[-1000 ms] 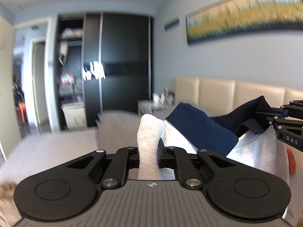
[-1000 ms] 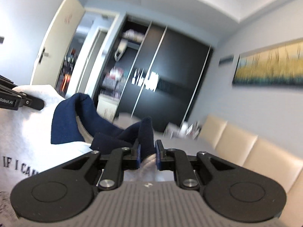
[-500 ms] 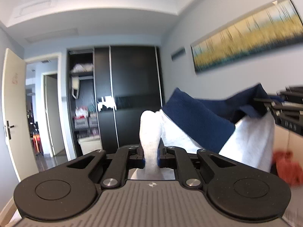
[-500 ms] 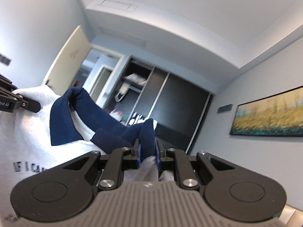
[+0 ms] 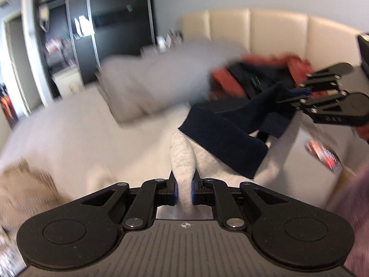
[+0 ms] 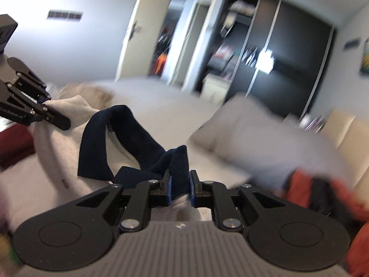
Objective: Fold clothes
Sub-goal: 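Lift the sweatshirt with both tools and lay it flat on the bed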
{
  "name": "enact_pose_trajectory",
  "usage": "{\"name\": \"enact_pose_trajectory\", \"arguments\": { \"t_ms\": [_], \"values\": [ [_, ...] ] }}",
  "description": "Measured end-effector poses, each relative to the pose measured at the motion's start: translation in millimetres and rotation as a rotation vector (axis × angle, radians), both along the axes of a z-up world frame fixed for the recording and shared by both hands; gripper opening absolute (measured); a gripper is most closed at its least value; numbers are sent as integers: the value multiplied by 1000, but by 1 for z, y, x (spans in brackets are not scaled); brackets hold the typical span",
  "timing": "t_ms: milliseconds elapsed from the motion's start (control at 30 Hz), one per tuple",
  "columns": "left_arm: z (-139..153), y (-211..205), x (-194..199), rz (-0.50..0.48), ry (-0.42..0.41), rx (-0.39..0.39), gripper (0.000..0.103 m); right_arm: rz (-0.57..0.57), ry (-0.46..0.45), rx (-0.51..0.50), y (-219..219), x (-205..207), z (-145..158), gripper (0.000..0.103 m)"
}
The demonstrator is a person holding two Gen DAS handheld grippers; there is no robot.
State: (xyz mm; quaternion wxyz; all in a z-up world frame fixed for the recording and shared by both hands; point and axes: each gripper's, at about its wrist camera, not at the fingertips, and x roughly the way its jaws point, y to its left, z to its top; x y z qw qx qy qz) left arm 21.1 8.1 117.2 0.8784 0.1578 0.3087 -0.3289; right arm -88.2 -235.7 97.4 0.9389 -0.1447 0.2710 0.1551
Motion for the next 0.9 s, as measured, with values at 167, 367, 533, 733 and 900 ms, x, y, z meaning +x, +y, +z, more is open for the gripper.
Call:
{"name": "enact_pose_trajectory", "arguments": {
  "t_ms": [167,367,533,733,900],
  "values": [
    [-55,21,-37,-70,158,40,8,61,233,20,2,-45,-62,16],
    [-111,27,-71,-165,292,129,14,88,419,20,1,-66,-106,23],
    [-119,39,-83,-228,318,216,18,136,493,-26,1,-75,-116,42],
    [-116,44,-90,-335,260,314,28,176,490,-113,2,-78,-111,52],
    [-126,32,-106,-493,162,401,50,175,496,-179,-5,-70,-112,53]
  ]
}}
